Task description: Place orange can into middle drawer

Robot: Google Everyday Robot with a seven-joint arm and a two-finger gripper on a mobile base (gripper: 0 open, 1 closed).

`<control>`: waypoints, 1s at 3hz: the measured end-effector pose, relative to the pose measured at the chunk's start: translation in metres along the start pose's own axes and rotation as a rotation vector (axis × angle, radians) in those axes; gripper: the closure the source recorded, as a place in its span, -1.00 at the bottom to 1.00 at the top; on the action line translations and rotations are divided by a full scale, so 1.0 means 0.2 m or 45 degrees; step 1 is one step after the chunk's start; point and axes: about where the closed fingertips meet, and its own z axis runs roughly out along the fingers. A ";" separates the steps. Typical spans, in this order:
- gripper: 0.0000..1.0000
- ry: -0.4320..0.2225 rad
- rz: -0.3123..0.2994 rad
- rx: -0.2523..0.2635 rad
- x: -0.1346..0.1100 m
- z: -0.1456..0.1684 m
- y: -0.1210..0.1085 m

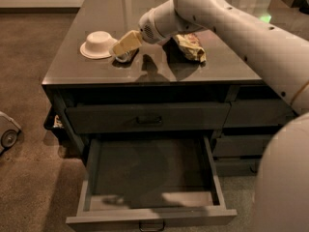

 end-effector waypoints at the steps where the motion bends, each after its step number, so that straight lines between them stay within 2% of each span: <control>1: -1.00 0.007 -0.028 -0.020 -0.03 0.15 -0.02; 3: -1.00 0.049 -0.076 0.002 -0.04 0.34 -0.07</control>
Offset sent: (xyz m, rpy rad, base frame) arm 0.0548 0.0510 -0.0264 -0.0529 -0.0298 0.0419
